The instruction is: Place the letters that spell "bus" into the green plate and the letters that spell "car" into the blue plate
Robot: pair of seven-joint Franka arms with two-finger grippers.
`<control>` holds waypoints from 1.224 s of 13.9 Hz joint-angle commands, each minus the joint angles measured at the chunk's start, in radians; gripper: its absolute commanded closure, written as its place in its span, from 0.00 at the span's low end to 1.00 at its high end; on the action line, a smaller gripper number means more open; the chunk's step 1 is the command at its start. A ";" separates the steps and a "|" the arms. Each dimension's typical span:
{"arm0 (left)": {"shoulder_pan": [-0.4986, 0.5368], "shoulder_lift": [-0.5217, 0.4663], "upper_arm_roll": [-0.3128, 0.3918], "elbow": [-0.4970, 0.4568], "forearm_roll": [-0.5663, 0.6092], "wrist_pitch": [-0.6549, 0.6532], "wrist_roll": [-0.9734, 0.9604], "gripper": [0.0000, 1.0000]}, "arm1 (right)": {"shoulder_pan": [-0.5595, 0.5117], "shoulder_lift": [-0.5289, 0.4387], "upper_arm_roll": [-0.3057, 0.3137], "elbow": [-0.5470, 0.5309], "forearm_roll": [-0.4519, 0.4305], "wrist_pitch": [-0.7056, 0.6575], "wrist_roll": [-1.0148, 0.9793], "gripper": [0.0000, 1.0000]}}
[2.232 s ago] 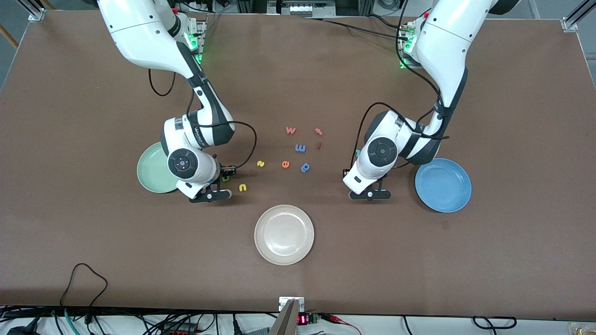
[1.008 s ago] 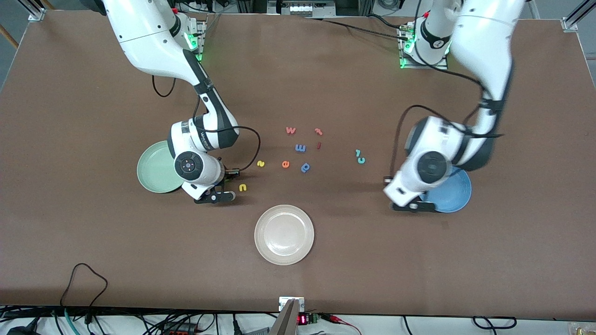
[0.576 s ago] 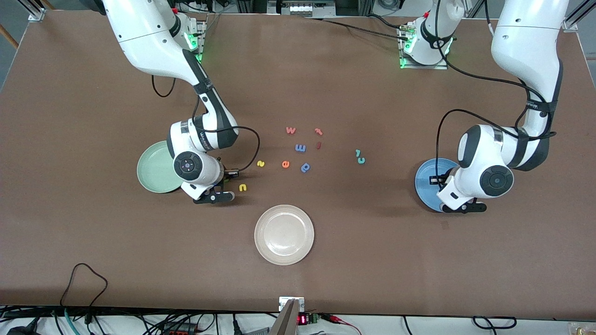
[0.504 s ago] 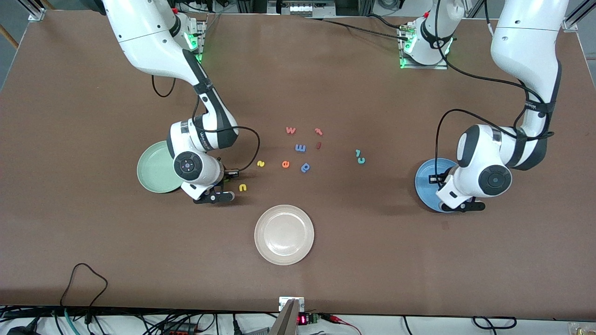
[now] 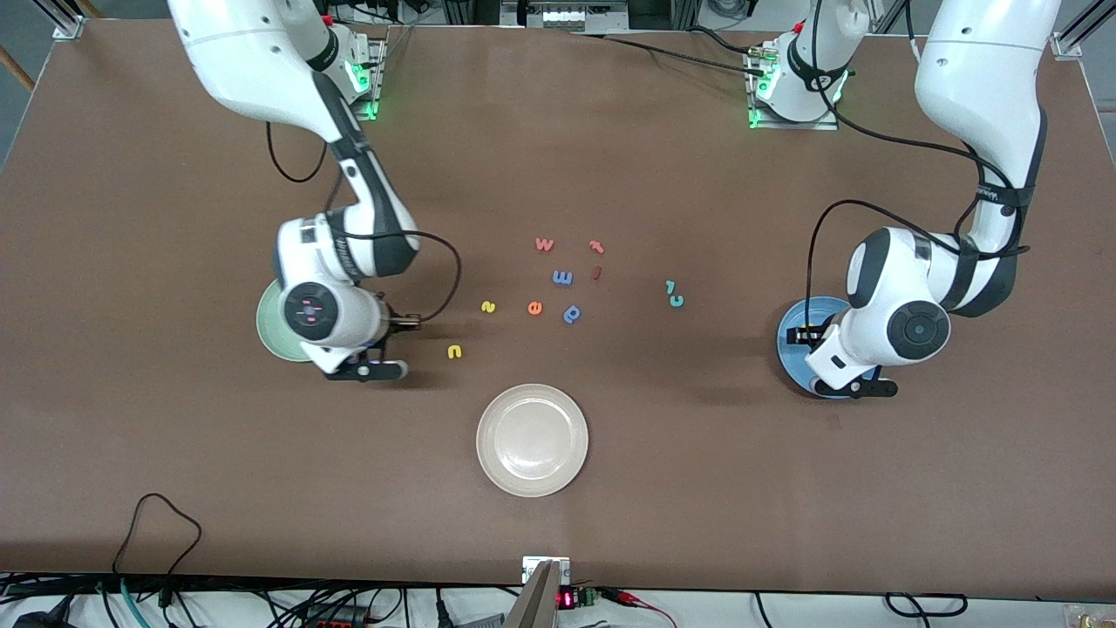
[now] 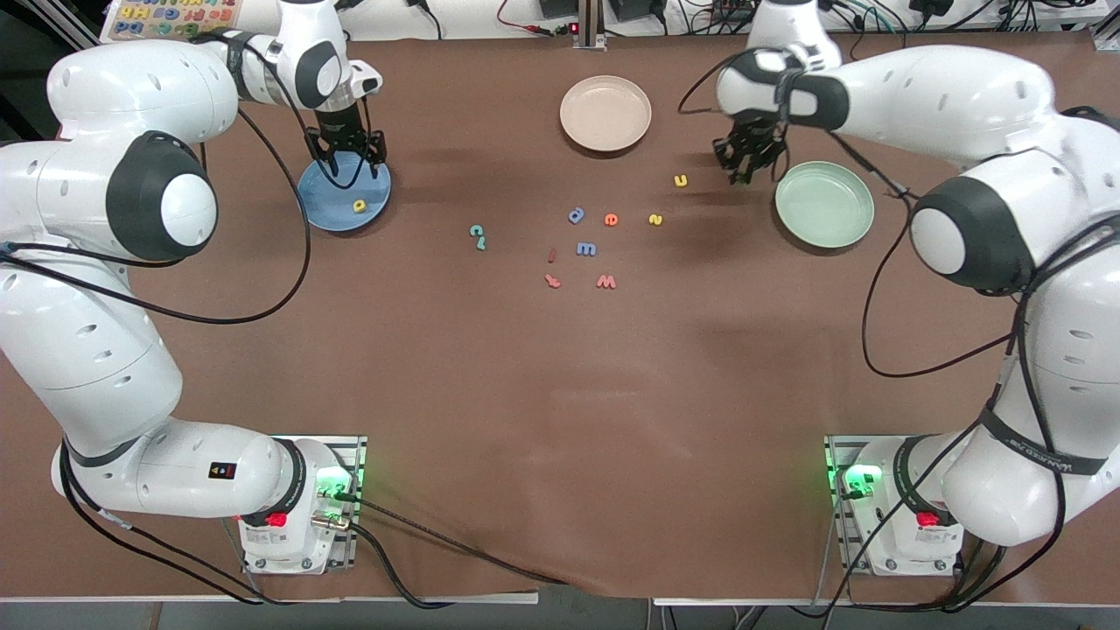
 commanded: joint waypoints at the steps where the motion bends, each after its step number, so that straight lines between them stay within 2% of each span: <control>1: 0.006 -0.065 -0.122 -0.014 -0.005 -0.036 -0.078 0.00 | -0.017 -0.080 -0.040 -0.123 0.003 0.029 -0.038 0.83; 3: -0.001 -0.053 -0.185 -0.020 -0.005 -0.027 -0.281 0.00 | -0.024 -0.090 -0.072 -0.181 0.003 0.080 -0.076 0.83; 4: 0.000 -0.044 -0.211 -0.023 -0.005 -0.022 -0.316 0.00 | -0.034 -0.092 -0.087 -0.204 0.002 0.103 -0.104 0.83; 6: -0.001 -0.037 -0.254 -0.048 -0.005 0.013 -0.312 0.00 | -0.088 -0.092 -0.093 -0.250 0.002 0.153 -0.188 0.82; 8: 0.002 -0.039 -0.307 -0.118 -0.005 0.114 -0.314 0.01 | -0.102 -0.090 -0.093 -0.287 0.003 0.203 -0.205 0.81; 9: -0.001 -0.039 -0.311 -0.161 -0.002 0.165 -0.312 0.03 | -0.100 -0.086 -0.093 -0.310 0.003 0.236 -0.204 0.81; 10: -0.008 -0.039 -0.312 -0.199 -0.002 0.221 -0.312 0.06 | -0.103 -0.080 -0.092 -0.326 0.005 0.273 -0.204 0.70; 11: -0.027 -0.036 -0.311 -0.230 0.001 0.267 -0.311 0.12 | -0.108 -0.069 -0.092 -0.327 0.010 0.286 -0.198 0.30; 12: -0.031 -0.021 -0.311 -0.246 0.013 0.292 -0.308 0.15 | -0.105 -0.075 -0.092 -0.321 0.014 0.281 -0.189 0.00; 15: -0.038 0.021 -0.311 -0.249 0.012 0.354 -0.311 0.33 | -0.056 -0.112 -0.087 -0.239 0.020 0.215 -0.140 0.00; 16: -0.038 0.029 -0.309 -0.249 0.013 0.364 -0.311 0.38 | -0.028 -0.109 -0.087 -0.200 0.019 0.201 -0.110 0.00; 17: -0.038 0.042 -0.311 -0.247 0.013 0.371 -0.311 0.38 | 0.005 -0.104 -0.087 -0.180 0.019 0.198 -0.090 0.00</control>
